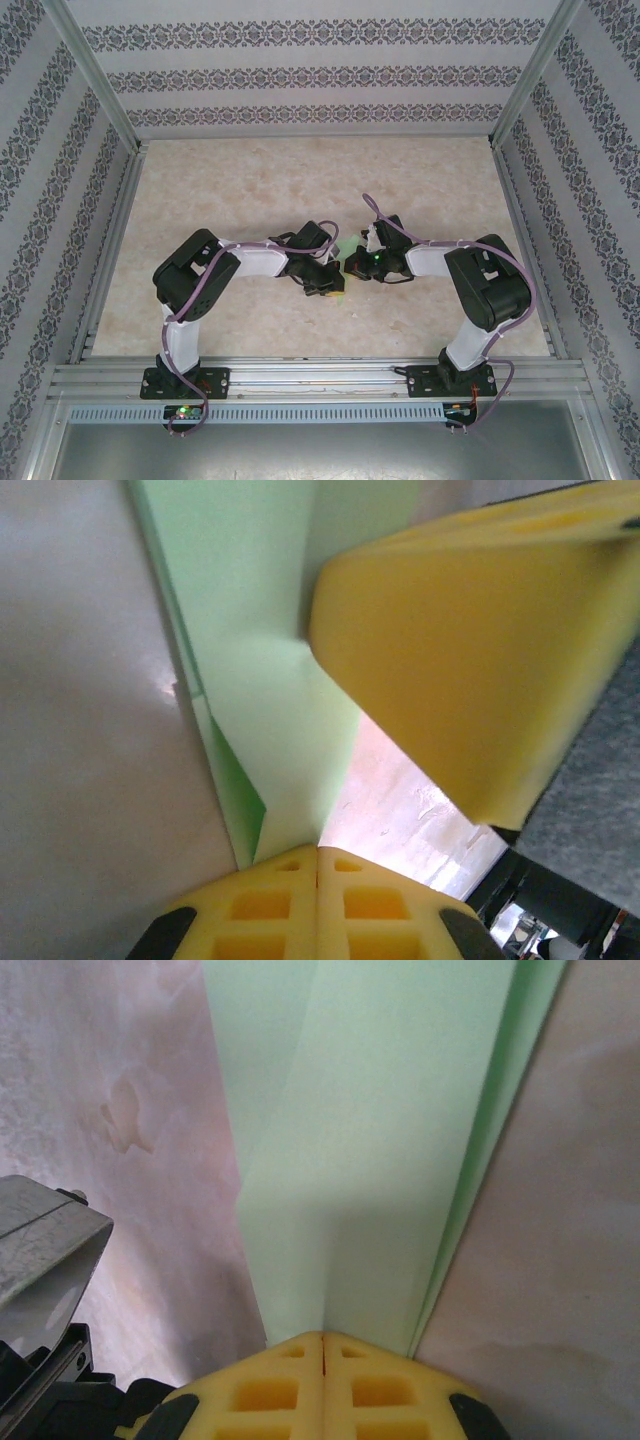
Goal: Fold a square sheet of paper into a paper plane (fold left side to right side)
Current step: Fold the wing for the fifth time at the center of the table.
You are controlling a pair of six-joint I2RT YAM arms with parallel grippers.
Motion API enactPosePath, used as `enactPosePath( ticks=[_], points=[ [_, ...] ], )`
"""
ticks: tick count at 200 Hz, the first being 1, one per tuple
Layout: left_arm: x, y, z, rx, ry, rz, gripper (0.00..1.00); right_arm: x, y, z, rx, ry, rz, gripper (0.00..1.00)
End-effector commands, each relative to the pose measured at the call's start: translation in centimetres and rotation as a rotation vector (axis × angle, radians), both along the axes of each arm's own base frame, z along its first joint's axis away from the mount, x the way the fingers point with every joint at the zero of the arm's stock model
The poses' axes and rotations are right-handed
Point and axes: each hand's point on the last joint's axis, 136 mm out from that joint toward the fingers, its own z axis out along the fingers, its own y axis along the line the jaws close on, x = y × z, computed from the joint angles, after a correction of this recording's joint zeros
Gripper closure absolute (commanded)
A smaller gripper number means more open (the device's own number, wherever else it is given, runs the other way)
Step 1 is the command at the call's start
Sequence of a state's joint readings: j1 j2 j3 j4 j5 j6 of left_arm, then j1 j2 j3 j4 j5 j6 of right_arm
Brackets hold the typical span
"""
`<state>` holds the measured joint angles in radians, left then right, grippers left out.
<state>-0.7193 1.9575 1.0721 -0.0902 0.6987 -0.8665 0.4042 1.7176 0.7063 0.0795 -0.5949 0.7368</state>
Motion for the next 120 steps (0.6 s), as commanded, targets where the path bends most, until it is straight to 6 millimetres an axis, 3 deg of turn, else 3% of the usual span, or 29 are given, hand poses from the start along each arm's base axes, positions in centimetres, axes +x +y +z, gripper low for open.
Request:
enactPosePath(
  ticks=[1,58,120],
  points=[
    [-0.7,1.6,-2.1,0.082,0.030,-0.002,1.00,-1.3,-1.2,-1.6,-0.088,0.066,-0.030,1.00],
    [-1.5,2.7,-3.7,0.126,0.054,0.000,1.00,2.1,-0.7,3.1,-0.002,-0.052,-0.053,1.00],
    [-1.5,2.7,-3.5,0.128,0.049,-0.001,1.00,4.2,-0.8,3.2,0.013,-0.065,-0.056,1.00]
  ],
)
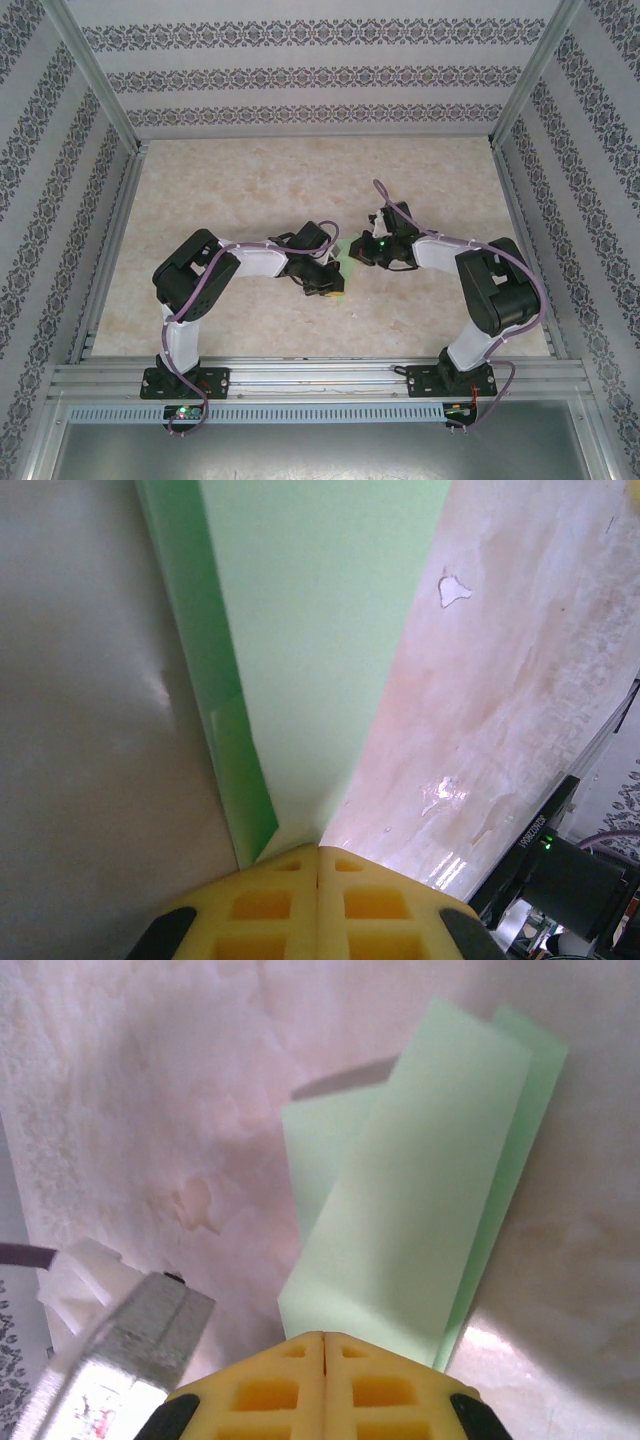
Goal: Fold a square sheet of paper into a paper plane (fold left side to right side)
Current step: Fold the wing for the fifth time at the center of the table.
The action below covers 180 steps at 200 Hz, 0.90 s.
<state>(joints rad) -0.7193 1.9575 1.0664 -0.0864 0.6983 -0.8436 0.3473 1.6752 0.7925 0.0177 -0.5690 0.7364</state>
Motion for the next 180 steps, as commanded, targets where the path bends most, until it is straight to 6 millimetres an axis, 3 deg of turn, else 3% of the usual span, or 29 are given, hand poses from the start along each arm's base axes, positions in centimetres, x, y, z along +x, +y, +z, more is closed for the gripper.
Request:
enactPosePath(
  ticks=[1,52,116,180],
  points=[
    [-1.4,2.6,-3.4,0.128,0.062,0.016,1.00,0.6,0.5,-0.1,0.008,0.007,0.016,1.00],
    [-1.0,2.1,-2.0,0.096,0.044,0.012,1.00,1.0,-0.2,-3.0,-0.047,0.054,0.006,1.00],
    [1.2,-0.1,4.1,-0.051,-0.033,-0.005,1.00,-1.1,-1.1,-5.8,-0.088,0.142,0.011,1.00],
    [2.9,-1.4,3.0,-0.062,-0.016,-0.037,1.00,-1.7,-1.4,-6.2,-0.106,0.156,0.003,1.00]
  ],
)
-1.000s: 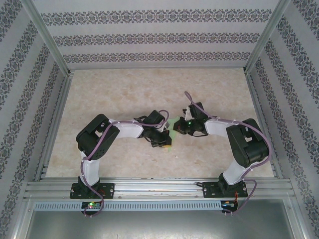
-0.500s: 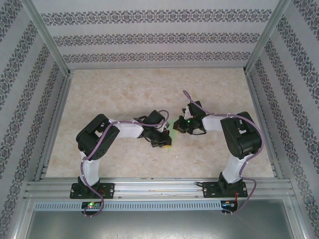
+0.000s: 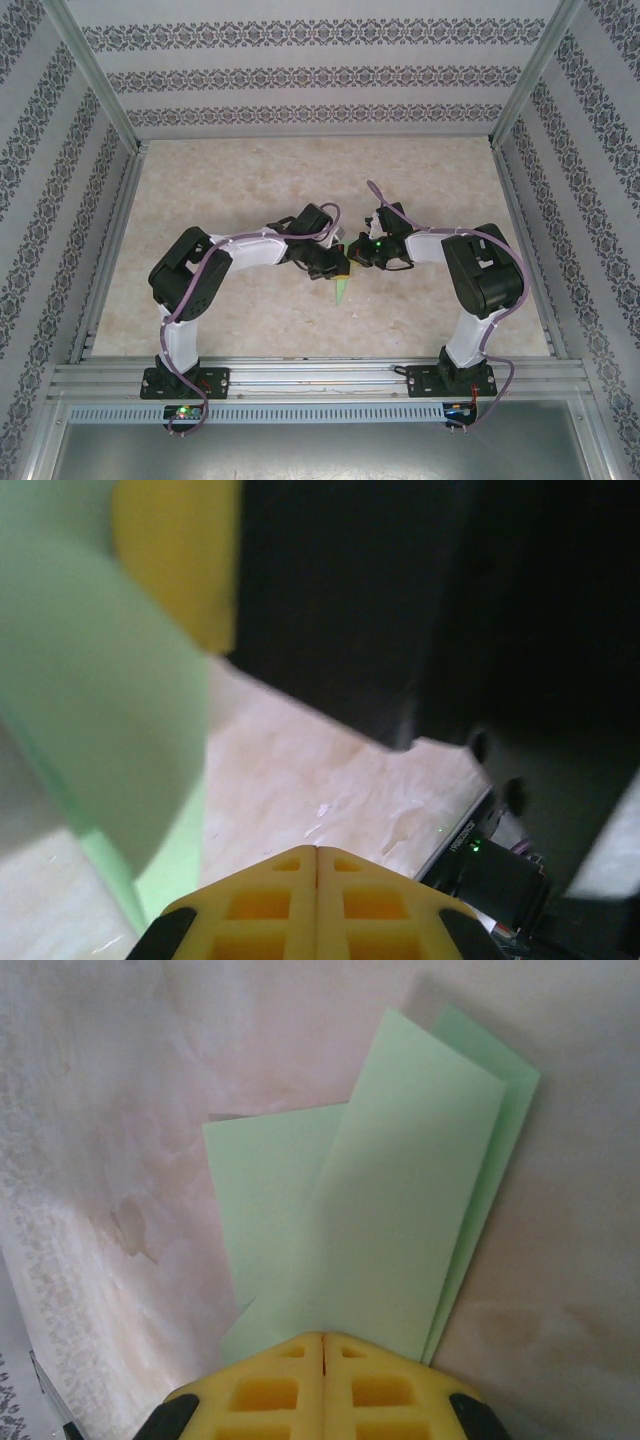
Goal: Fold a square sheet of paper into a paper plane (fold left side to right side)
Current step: Fold the wing for the fifth time at the center of the table.
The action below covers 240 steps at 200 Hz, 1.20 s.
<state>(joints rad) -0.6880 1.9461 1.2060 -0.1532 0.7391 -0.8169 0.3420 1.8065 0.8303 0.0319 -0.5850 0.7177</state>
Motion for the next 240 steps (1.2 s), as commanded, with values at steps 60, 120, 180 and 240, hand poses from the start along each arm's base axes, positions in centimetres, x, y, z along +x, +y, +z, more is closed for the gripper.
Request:
enactPosePath(
  ticks=[60,120,180,240],
  points=[
    [-0.4,0.4,-3.9,0.064,0.074,-0.040,1.00,-2.2,-1.6,-3.4,-0.107,0.099,-0.015,1.00],
    [-2.2,2.1,-5.9,0.109,0.107,-0.043,1.00,-2.3,-2.0,-3.8,-0.137,0.108,-0.011,1.00],
    [-4.2,3.3,-6.2,0.116,0.125,-0.074,1.00,-2.4,-2.4,-4.4,-0.163,0.126,-0.007,1.00],
    [-4.8,4.4,-5.6,0.137,0.084,-0.077,1.00,-2.4,-2.5,-4.5,-0.171,0.128,-0.003,1.00]
  ],
)
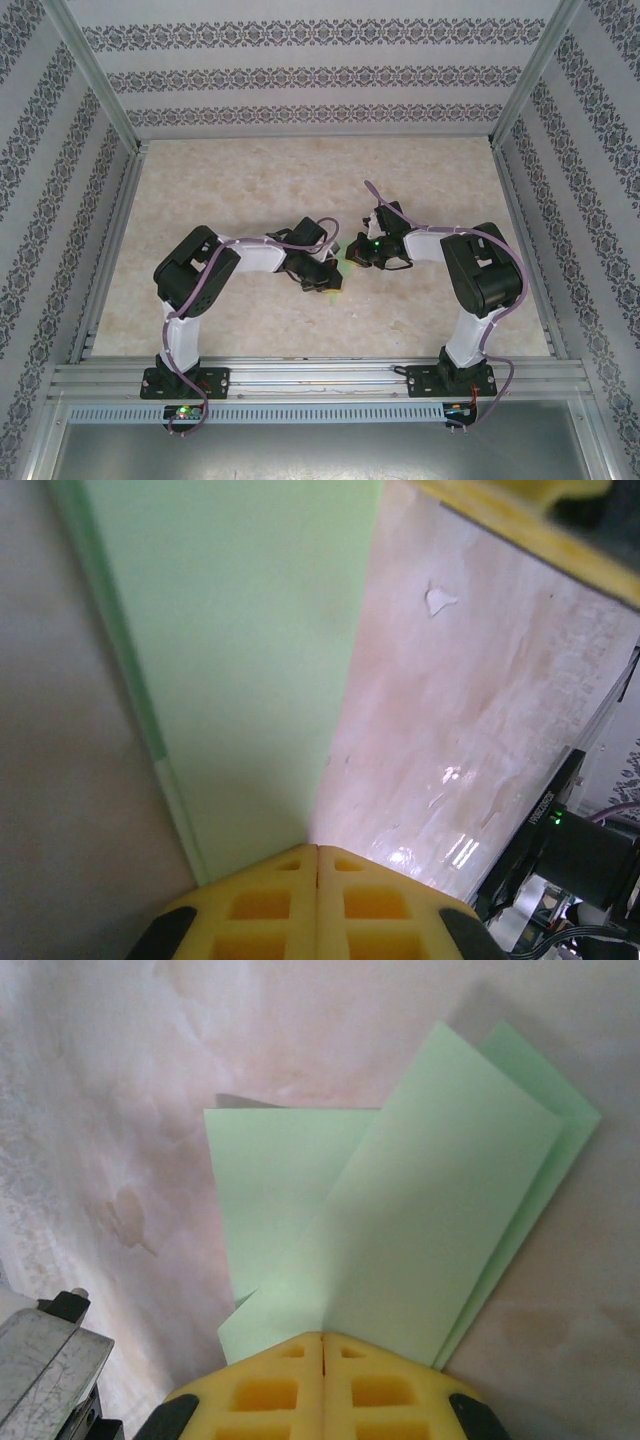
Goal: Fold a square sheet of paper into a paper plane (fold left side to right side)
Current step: Fold the wing for the fifth time at the center of the table.
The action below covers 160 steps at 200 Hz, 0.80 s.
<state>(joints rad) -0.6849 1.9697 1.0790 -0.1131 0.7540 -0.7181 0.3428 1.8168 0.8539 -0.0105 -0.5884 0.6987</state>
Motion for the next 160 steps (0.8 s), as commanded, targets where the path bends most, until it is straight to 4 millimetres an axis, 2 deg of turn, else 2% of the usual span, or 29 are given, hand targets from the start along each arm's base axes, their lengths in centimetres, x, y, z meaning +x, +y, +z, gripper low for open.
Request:
enactPosePath(
  ticks=[1,54,83,160],
  points=[
    [-2.0,2.2,-1.0,0.087,0.058,-0.005,1.00,-2.3,-2.5,-4.4,-0.161,0.111,-0.018,1.00],
    [1.3,0.3,3.1,0.009,-0.047,0.010,0.99,-2.5,-2.3,-4.6,-0.162,0.118,-0.014,1.00],
    [1.2,-0.3,4.5,-0.029,-0.052,-0.004,0.98,-2.8,-2.4,-4.8,-0.166,0.124,-0.015,1.00],
    [-2.4,-0.7,2.6,-0.025,0.042,-0.045,0.99,-2.9,-2.5,-5.1,-0.174,0.133,-0.015,1.00]
  ],
)
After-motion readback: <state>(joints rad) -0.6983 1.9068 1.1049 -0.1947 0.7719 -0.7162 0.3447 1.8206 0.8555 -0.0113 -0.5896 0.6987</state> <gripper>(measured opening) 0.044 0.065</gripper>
